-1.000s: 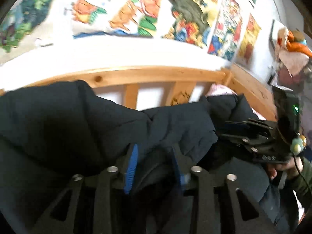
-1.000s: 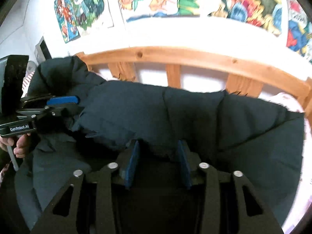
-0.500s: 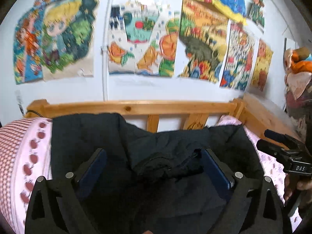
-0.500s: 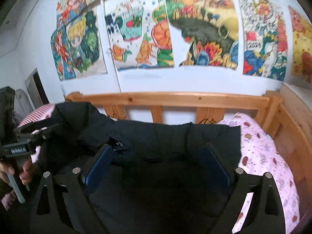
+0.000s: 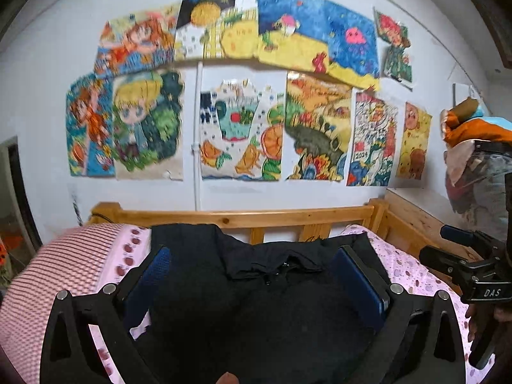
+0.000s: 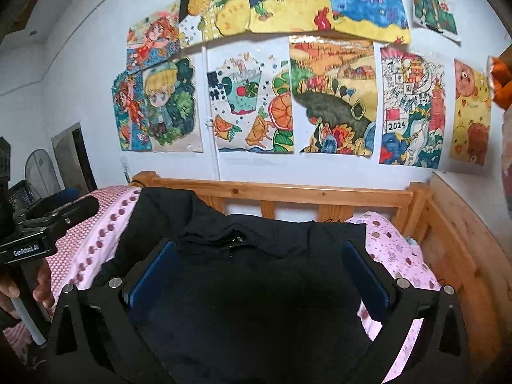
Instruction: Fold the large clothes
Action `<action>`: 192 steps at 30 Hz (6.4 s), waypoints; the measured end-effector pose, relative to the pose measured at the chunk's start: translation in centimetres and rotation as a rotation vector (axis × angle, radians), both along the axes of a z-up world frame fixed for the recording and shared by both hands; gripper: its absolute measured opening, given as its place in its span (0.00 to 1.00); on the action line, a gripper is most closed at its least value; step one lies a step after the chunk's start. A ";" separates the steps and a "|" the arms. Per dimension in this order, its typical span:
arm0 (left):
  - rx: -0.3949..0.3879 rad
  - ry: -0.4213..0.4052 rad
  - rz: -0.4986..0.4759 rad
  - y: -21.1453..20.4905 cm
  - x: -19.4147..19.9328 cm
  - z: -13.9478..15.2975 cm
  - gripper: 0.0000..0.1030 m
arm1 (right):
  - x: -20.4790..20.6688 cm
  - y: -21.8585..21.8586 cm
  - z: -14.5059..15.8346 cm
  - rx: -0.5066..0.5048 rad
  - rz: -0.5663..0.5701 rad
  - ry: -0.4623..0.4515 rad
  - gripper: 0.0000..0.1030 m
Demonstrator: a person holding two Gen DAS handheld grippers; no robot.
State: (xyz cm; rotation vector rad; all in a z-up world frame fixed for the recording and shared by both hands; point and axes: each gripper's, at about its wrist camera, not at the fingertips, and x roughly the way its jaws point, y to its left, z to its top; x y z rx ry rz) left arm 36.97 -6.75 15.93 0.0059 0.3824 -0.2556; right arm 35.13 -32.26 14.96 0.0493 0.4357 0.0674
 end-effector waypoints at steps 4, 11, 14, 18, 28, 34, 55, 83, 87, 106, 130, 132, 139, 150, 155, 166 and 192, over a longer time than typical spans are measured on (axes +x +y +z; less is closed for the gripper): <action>0.023 -0.026 0.002 0.6 -3.7 1.3 1.00 | -3.6 0.6 1.2 -0.007 0.004 -0.004 0.99; 0.047 -0.056 -0.011 1.4 -9.4 2.8 1.00 | -9.1 2.0 2.5 0.000 0.042 0.003 0.99; 0.052 -0.060 -0.017 1.6 -11.4 3.1 1.00 | -11.7 2.6 2.9 -0.015 0.041 -0.012 0.99; 0.066 -0.063 -0.014 2.1 -14.3 3.3 1.00 | -14.6 2.8 3.1 -0.007 0.037 -0.008 0.99; 0.100 -0.052 0.004 2.9 -19.8 2.3 1.00 | -21.6 4.0 1.5 -0.024 0.031 -0.006 0.99; 0.129 -0.043 -0.020 3.1 -22.8 0.9 1.00 | -24.8 4.4 -0.3 -0.012 0.030 0.008 0.99; 0.195 0.091 -0.010 5.8 -27.3 -7.5 1.00 | -31.1 3.9 -7.5 -0.007 -0.037 0.068 0.99; 0.414 0.163 -0.084 6.8 -29.7 -16.0 1.00 | -33.1 4.9 -15.6 -0.125 -0.021 0.249 0.99; 0.447 0.168 -0.073 6.9 -29.6 -16.9 1.00 | -32.9 4.6 -16.7 -0.149 -0.040 0.276 0.99; 0.619 0.003 0.077 6.0 -29.2 -18.2 1.00 | -30.9 5.5 -18.4 -0.453 -0.193 0.269 0.99; 0.606 -0.055 0.118 6.3 -27.4 -16.9 0.97 | -29.0 4.0 -17.1 -0.353 -0.173 0.228 0.87; 0.616 -0.070 0.111 6.1 -27.6 -16.9 0.92 | -29.1 4.3 -17.1 -0.358 -0.153 0.230 0.74; 0.560 -0.003 0.043 6.1 -27.5 -16.1 0.72 | -29.1 5.1 -17.0 -0.355 -0.113 0.240 0.55; 0.466 0.119 -0.012 6.1 -26.3 -15.1 0.47 | -28.9 4.3 -16.4 -0.275 -0.130 0.228 0.34; 0.462 0.131 -0.010 5.9 -25.9 -15.2 0.43 | -28.9 3.8 -16.3 -0.240 -0.143 0.217 0.25; 0.441 0.114 -0.019 5.8 -26.6 -14.3 0.21 | -29.4 4.5 -16.2 -0.237 -0.159 0.170 0.08; 0.456 0.008 -0.094 7.8 -33.5 -10.1 0.06 | -37.8 5.7 -11.7 -0.174 -0.213 -0.043 0.04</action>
